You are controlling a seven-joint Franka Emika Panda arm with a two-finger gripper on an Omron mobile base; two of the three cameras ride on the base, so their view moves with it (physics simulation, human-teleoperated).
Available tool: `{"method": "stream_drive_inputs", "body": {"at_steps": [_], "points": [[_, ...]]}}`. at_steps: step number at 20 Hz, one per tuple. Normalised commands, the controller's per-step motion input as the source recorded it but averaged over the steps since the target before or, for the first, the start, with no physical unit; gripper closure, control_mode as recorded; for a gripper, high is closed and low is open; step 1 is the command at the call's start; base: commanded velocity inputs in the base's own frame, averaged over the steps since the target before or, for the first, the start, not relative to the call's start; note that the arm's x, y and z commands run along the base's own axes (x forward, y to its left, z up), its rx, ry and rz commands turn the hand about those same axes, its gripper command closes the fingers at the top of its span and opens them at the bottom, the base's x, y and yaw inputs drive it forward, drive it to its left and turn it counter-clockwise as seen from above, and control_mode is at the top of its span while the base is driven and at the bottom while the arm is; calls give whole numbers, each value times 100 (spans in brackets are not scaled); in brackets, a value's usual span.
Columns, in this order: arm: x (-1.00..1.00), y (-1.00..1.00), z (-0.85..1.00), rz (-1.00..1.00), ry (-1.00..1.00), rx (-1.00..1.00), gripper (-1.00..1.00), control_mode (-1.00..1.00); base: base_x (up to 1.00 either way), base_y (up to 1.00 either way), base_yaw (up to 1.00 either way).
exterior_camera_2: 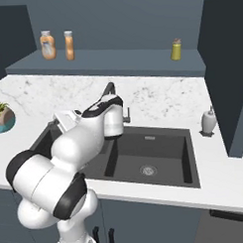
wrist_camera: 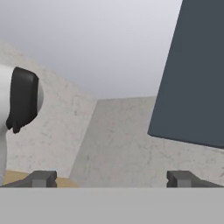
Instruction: Put the shaker and condiment bottle from the counter next to their counterparts in the cabinet.
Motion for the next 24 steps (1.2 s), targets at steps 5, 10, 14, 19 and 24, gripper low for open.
{"method": "stream_drive_inputs", "body": {"at_steps": [5,10,14,19,24], "points": [[-1,0,0,0,0,0,-100,-100,0,0,0],[-1,0,0,0,0,0,-100,-100,0,0,0],[0,0,0,0,0,0,-100,100,-31,0,-1],[0,0,0,0,0,0,-100,100,-89,0,-5],[0,0,0,0,0,0,-100,100,-24,8,-10]]}}
